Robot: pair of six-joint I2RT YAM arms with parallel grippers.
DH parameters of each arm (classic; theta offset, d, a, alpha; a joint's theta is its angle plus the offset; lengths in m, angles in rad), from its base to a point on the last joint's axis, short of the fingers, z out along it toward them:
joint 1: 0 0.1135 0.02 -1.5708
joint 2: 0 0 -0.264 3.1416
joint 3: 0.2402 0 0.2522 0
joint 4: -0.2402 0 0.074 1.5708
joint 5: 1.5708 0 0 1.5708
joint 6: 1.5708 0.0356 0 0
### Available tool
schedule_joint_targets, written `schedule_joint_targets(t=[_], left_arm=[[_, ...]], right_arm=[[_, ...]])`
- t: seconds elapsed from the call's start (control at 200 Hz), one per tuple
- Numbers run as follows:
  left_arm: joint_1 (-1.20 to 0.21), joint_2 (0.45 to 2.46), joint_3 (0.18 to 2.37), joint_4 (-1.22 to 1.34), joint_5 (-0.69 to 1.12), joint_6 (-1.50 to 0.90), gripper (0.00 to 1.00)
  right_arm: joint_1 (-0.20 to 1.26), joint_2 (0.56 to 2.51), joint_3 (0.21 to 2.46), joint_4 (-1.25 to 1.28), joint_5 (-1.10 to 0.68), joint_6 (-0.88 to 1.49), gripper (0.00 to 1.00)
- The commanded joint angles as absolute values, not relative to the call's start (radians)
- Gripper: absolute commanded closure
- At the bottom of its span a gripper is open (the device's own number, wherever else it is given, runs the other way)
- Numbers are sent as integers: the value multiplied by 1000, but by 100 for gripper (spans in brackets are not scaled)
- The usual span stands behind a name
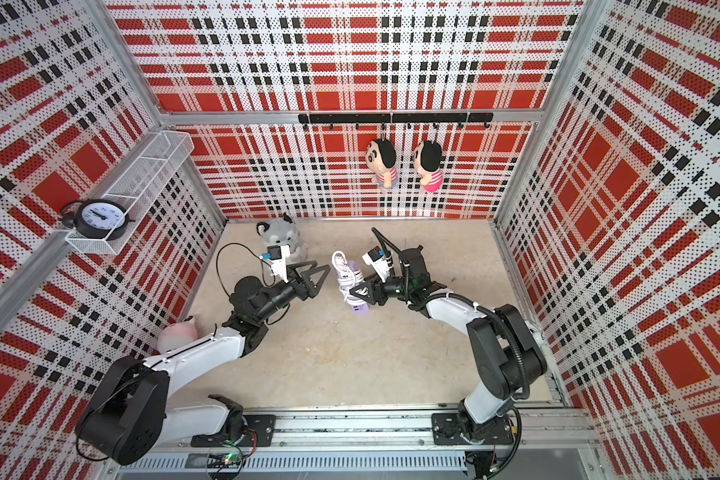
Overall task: Unwrap the cord wrapped around the power strip
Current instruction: Unwrap the power cord from the power strip.
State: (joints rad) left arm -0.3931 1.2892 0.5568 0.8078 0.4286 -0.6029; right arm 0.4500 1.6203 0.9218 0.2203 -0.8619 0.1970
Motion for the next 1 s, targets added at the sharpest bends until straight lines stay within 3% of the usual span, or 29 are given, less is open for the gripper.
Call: schedule_joint_targets(t=[0.0, 0.155, 0.346, 0.706, 0.997], left_arm=[[-388, 1305, 626, 766, 445, -698, 8], [-382, 1359, 674, 766, 461, -820, 14], [-380, 1400, 698, 766, 485, -875, 39], [-380, 1452, 702, 740, 494, -880, 34], [-379, 1476, 718, 740, 499, -877, 54]], right_arm=[[465, 1578, 963, 197, -808, 119, 99], [475, 1573, 984, 139, -742, 65, 99], [479, 1570, 986, 131, -732, 46, 99], [481, 1571, 990, 137, -736, 43, 99], [482, 1568, 979, 158, -750, 50, 99]])
